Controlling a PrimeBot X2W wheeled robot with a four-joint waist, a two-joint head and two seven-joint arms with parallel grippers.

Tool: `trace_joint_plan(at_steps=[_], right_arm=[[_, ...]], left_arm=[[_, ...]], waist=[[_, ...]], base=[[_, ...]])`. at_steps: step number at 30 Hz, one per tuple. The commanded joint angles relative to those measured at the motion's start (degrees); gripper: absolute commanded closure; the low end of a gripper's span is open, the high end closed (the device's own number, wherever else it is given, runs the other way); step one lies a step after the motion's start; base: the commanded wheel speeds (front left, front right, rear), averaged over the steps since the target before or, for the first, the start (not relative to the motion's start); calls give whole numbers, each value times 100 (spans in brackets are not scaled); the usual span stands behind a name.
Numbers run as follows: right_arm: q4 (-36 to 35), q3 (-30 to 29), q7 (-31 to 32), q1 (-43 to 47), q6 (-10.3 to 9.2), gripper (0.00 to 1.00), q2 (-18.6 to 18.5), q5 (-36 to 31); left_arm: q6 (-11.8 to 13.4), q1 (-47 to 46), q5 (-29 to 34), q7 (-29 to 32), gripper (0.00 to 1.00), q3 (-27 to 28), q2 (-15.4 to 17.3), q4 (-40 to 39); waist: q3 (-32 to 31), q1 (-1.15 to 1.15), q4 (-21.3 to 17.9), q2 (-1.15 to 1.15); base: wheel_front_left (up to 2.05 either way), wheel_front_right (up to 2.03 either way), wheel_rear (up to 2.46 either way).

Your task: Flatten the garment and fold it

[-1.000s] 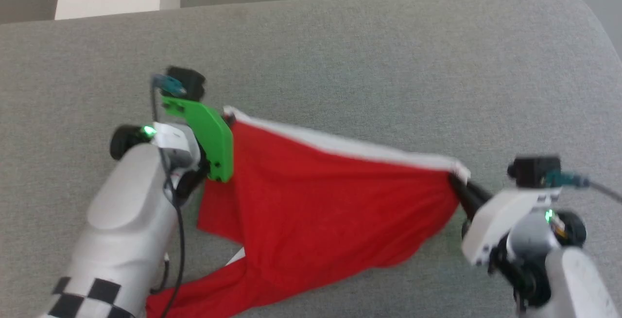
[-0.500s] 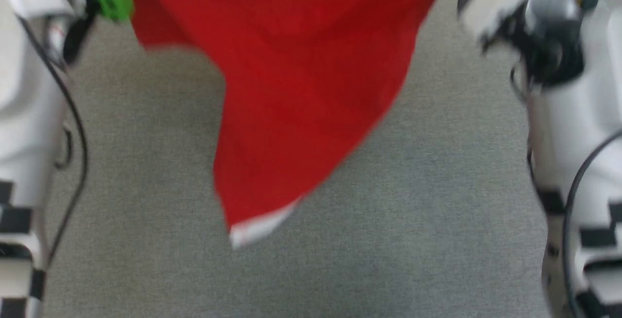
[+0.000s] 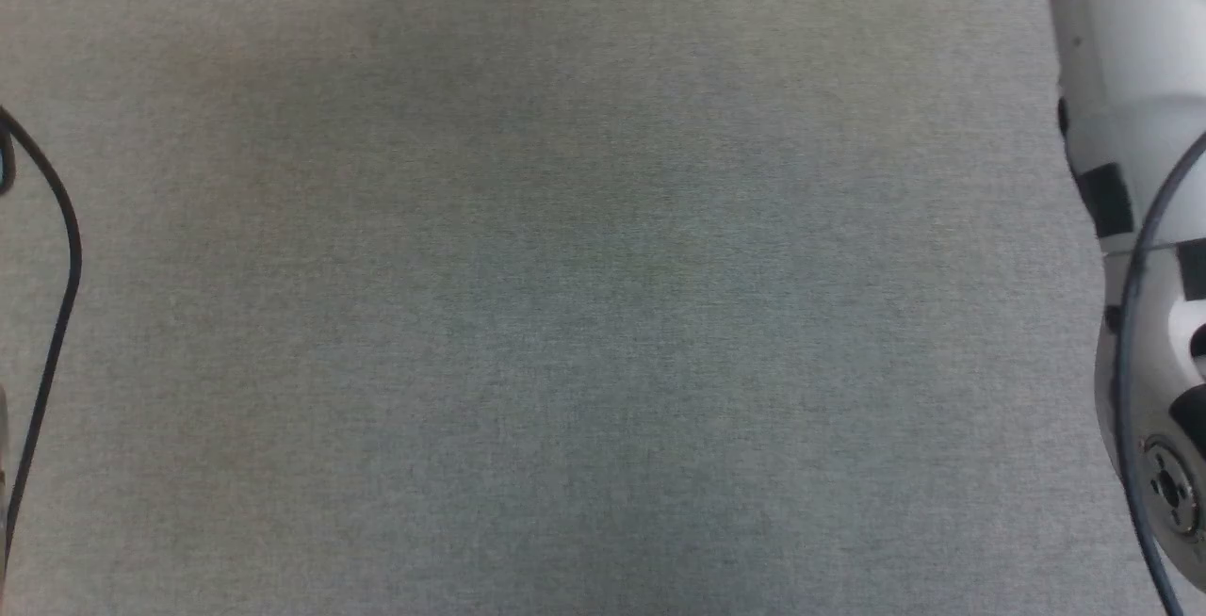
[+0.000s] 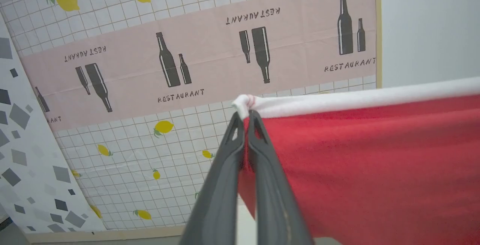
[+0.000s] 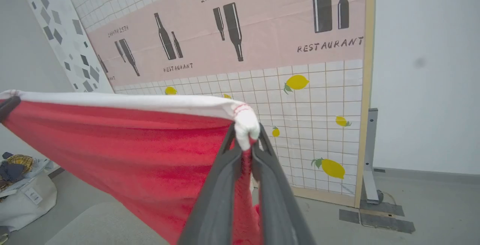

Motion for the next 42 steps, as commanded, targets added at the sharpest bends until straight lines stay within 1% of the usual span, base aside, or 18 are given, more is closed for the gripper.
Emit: trace_joint_plan(at_steps=[1, 5, 9, 12, 15, 16, 19, 22, 24, 28, 30, 33, 35, 39, 42], right_arm=[[111, 57, -72, 68, -12, 100, -48, 8], [257, 281, -159, 477, -12, 100, -48, 181], [111, 577, -147, 1195, -12, 100, -48, 480], [-249, 812, -49, 1913, -12, 100, -101, 759], [-739, 1021, 56, 2683, -12, 100, -267, 1047], [-994, 1123, 172, 3056, -12, 100, -379, 1177], [-1611, 1310, 356, 3855, -12, 100, -639, 1409], [-2220, 1523, 546, 4695, -12, 100, -966, 1488], [-2525, 1590, 636, 5232, -12, 100, -1112, 1528], [-2930, 1669, 829, 6207, -12, 100, -1349, 1446], [-3049, 1669, 937, 6610, -12, 100, -1465, 1336], [-3153, 1485, 1167, 7132, -12, 100, -1544, 1250], [-3231, 1396, 1443, 7436, -12, 100, -1633, 1092], [-3461, 1174, 2103, 7988, -12, 100, -1706, 958], [-3681, 1015, 2780, 8354, -12, 100, -1756, 866]], left_arm=[[-35, 146, -38, -100, 100, 19, 52, 68], [-189, 646, -114, -249, 100, -92, 55, 148], [-272, 1337, -278, -355, 100, -141, 48, 83], [-277, 2003, -497, -371, 100, -87, 48, -141], [-197, 2777, -706, -325, 100, -24, 54, -502], [-163, 3172, -756, -253, 100, -57, 65, -703], [54, 4091, -1065, -106, 100, 80, 35, -1204], [386, 5149, -1367, 149, 100, 205, 8, -1855], [623, 5817, -1525, 320, 100, 253, -21, -2269], [1077, 7056, -1820, 746, 100, 267, -100, -2915], [1251, 7547, -1918, 934, 100, 229, -127, -3147], [1438, 8103, -2042, 1228, 100, 131, -154, -3413], [1533, 8408, -2142, 1441, 100, 63, -167, -3540], [1736, 8942, -2356, 1929, 100, -52, -139, -3835], [1904, 9280, -2491, 2291, 100, -89, -41, -4103]], waist=[[13, -1, 78, 49], [-70, -1, 167, 49], [-271, -1, 222, 49], [-473, -1, 253, 49], [-702, -1, 270, 49], [-806, -1, 289, 49], [-1036, -1, 276, 49], [-1259, -1, 279, 49], [-1390, -1, 282, 49], [-1606, -1, 315, 49], [-1700, -1, 355, 49], [-1810, -1, 422, 49], [-1879, -1, 451, 49], [-1979, -1, 489, 49], [-2028, -1, 484, 49]], base=[[0, 0, 0], [0, 0, 0], [0, 0, 0], [0, 0, 0], [0, 0, 0], [0, 0, 0], [0, 0, 0], [0, 0, 0], [0, 0, 0], [0, 0, 0], [0, 0, 0], [0, 0, 0], [0, 0, 0], [0, 0, 0], [0, 0, 0]])
